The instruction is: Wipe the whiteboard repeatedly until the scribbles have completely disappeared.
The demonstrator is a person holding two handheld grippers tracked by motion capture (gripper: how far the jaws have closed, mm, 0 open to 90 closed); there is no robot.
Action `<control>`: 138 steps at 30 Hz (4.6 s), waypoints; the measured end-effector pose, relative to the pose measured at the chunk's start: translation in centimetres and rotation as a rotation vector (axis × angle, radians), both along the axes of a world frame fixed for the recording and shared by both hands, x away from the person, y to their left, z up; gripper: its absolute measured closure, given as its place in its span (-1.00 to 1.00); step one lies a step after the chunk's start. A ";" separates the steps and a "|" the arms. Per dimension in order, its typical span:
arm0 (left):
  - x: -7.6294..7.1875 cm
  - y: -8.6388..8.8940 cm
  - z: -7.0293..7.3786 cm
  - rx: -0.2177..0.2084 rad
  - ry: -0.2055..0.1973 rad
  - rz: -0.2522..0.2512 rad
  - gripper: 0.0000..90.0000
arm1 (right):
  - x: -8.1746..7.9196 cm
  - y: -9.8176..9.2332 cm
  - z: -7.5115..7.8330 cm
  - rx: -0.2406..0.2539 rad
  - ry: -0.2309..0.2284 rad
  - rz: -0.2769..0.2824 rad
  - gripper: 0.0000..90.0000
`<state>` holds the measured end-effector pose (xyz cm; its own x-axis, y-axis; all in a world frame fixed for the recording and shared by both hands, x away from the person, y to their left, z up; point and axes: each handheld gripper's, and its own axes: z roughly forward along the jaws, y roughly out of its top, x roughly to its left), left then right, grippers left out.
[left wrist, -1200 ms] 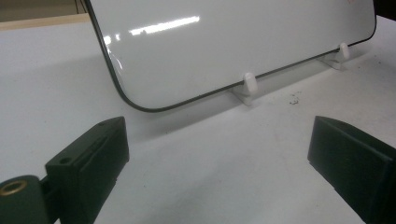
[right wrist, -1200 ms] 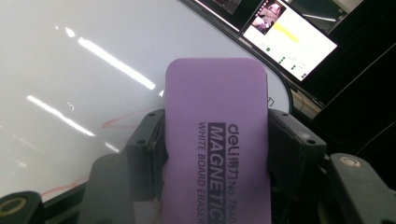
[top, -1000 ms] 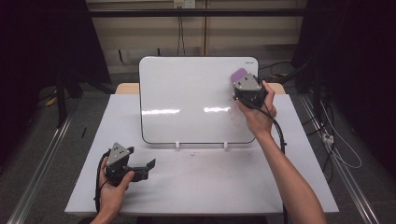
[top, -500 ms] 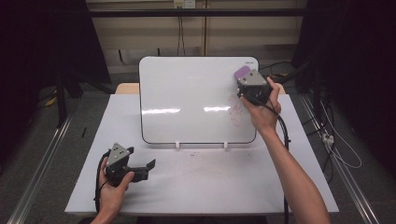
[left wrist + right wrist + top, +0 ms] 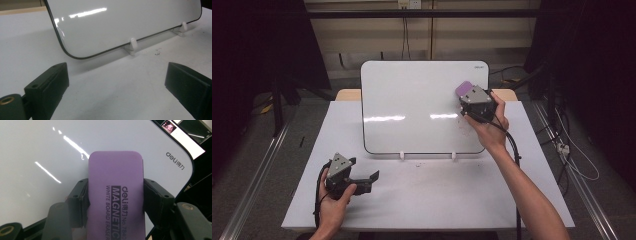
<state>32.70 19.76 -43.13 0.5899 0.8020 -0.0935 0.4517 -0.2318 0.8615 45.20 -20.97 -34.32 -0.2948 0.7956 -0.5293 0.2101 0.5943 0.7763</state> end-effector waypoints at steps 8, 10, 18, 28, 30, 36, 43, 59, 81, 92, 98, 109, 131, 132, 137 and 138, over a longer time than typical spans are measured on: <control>0.1 0.3 -0.1 -0.001 0.004 -0.001 -0.89 | 2.1 -2.4 2.4 0.038 -0.047 -0.101 -0.07; 0.1 0.3 -0.1 -0.002 0.006 0.000 -0.89 | 1.5 -1.8 1.6 0.003 -0.049 -0.085 -0.07; 0.1 -0.1 0.0 0.001 0.001 -0.002 -0.89 | -1.2 0.4 -1.3 -0.038 -0.001 0.034 -0.07; 0.1 0.2 0.0 -0.006 -0.001 0.000 -0.89 | -1.0 -0.5 -1.0 -0.027 -0.009 0.007 -0.07; 0.1 0.2 0.0 -0.002 0.003 0.001 -0.89 | -0.7 -1.1 -0.5 -0.025 -0.022 -0.020 -0.07; 0.2 0.1 0.0 0.003 0.005 0.000 -0.89 | -1.7 -0.3 -1.7 -0.059 -0.009 0.016 -0.07; 0.1 0.0 -0.1 0.002 0.006 0.001 -0.89 | -3.8 1.0 -4.1 -0.082 0.008 0.085 -0.07; 0.2 0.1 -0.1 0.001 0.006 0.004 -0.89 | -1.8 -2.1 -1.7 0.021 -0.018 -0.021 -0.07; 0.2 0.1 -0.1 -0.003 0.008 0.004 -0.89 | -3.1 -1.5 -2.7 0.012 -0.007 0.007 -0.07; 0.3 -0.2 -0.1 0.002 0.005 -0.007 -0.89 | -5.6 0.7 -5.9 -0.046 0.030 0.083 -0.07; 0.3 -0.2 -0.1 0.002 0.006 -0.006 -0.89 | -6.0 1.0 -6.4 -0.044 0.044 0.103 -0.07; 0.3 0.0 0.0 -0.002 0.006 -0.003 -0.89 | -3.7 -1.7 -3.6 -0.012 -0.013 -0.008 -0.07; 0.3 -0.2 -0.1 0.004 0.008 -0.003 -0.89 | -8.1 3.6 -9.0 -0.076 0.073 0.184 -0.07; 0.3 -0.2 -0.1 0.003 0.008 -0.003 -0.89 | -8.1 3.9 -9.1 -0.078 0.072 0.190 -0.07; 0.4 -0.2 -0.1 0.006 0.010 -0.007 -0.89 | -7.4 3.4 -8.5 -0.052 0.058 0.178 -0.07; 0.3 -0.2 -0.1 0.005 0.009 -0.006 -0.89 | -7.2 3.2 -8.2 -0.047 0.053 0.167 -0.07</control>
<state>33.04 19.57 -43.25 0.5939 0.7990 -0.0946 0.4579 -0.2389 0.8563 37.99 -17.79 -42.53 -0.4491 0.7081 -0.5449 0.1454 0.6597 0.7374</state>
